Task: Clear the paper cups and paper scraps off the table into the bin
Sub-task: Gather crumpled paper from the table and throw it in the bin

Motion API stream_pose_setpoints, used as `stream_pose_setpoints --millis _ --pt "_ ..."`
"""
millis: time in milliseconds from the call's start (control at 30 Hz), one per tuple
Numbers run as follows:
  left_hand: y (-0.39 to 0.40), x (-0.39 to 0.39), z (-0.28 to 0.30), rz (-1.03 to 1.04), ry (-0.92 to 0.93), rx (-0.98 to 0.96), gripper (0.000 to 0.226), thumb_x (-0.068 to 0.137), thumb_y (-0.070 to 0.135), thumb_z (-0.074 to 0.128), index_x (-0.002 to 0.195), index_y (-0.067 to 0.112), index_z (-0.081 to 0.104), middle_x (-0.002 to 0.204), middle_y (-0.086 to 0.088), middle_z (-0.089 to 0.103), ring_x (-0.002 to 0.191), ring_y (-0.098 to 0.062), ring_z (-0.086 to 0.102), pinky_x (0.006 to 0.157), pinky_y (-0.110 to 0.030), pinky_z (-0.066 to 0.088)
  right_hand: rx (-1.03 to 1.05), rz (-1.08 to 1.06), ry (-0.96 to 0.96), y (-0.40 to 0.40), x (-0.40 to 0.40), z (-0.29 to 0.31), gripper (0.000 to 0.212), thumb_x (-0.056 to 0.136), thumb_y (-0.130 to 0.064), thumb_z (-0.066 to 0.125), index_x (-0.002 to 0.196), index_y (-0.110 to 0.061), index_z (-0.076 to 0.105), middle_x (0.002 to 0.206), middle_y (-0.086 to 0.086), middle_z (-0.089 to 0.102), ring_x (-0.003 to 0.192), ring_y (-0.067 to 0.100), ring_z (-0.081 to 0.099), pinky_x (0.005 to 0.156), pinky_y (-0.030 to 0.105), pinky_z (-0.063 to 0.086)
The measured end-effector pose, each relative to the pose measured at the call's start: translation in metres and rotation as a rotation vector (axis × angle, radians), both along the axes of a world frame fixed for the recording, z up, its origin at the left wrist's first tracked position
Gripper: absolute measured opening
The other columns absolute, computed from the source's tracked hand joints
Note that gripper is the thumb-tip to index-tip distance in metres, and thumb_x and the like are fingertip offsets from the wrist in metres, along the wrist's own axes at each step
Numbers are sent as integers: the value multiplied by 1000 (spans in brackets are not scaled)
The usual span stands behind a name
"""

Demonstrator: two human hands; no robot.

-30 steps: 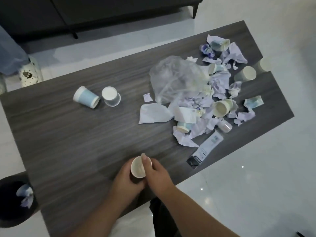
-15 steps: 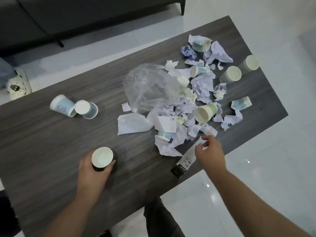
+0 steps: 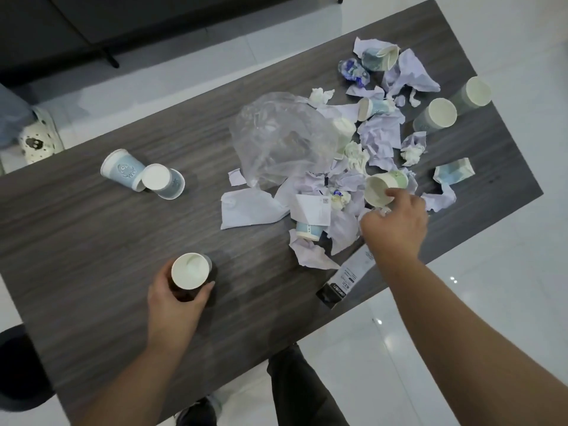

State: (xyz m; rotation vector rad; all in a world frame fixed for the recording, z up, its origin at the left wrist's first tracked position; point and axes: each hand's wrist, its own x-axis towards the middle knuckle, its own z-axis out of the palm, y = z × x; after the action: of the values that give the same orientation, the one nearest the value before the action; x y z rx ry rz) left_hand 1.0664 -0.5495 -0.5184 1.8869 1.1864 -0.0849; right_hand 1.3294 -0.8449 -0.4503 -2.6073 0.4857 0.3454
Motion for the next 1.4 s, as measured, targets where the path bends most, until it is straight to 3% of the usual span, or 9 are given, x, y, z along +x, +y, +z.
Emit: stream_pose_setpoints --millis 200,300,400,533,700,867,1067,1267,1400 --pt "-4 -18 5 120 131 -51 50 85 0 81 124 21 57 115 -6 69 88 -22 72 79 -38 56 -52 -78 202 -26 -1 9 70 70 -31 60 139 -20 53 143 11 49 137 36 45 116 52 37" --pt "-20 -28 11 250 336 -170 26 92 6 74 110 16 57 100 -10 70 94 -39 71 86 -45 56 -51 58 105 -24 -18 16 57 78 -24 56 134 -18 59 136 11 53 130 35 49 113 50 40" --pt "-45 -38 24 146 460 -266 4 97 15 68 97 20 68 90 -3 74 87 -29 70 77 -37 50 47 249 61 -10 -37 17 45 91 -21 61 136 -26 58 134 5 51 112 29 60 97 48 51" --pt "-82 -31 20 -9 458 -385 11 99 15 67 91 22 72 88 -1 76 83 -25 73 75 -35 54 93 226 180 17 -22 1 60 96 -36 61 152 -31 42 148 8 42 100 22 52 94 44 48" --pt "-123 -13 5 20 417 -586 15 104 10 60 95 15 70 84 -11 71 67 -25 65 50 -26 47 143 -32 229 39 0 -34 72 94 -46 61 157 -26 33 150 18 45 123 38 56 91 43 39" --pt "-137 -2 4 -5 424 -647 14 103 17 59 95 20 71 80 -7 72 60 -19 64 49 -24 47 156 -74 172 44 13 -57 96 90 -61 66 165 -28 15 152 22 40 103 39 56 83 41 38" --pt "-129 12 15 4 416 -641 18 102 19 61 88 22 71 72 -5 71 56 -18 61 53 -28 45 92 -87 279 47 34 -64 126 75 -72 77 167 -35 -1 162 25 34 132 45 55 90 48 46" --pt "-118 25 22 1 386 -635 29 101 22 60 78 38 71 65 4 69 58 -12 63 55 -28 50 143 -29 249 46 46 -75 77 83 -49 70 148 -23 38 126 12 63 106 36 63 85 40 50" --pt "-117 35 29 19 360 -673 20 101 25 61 87 31 75 82 0 78 69 -16 72 63 -31 55 207 -24 208 48 50 -69 31 94 -33 64 121 -23 51 88 -10 56 90 27 58 76 32 41"
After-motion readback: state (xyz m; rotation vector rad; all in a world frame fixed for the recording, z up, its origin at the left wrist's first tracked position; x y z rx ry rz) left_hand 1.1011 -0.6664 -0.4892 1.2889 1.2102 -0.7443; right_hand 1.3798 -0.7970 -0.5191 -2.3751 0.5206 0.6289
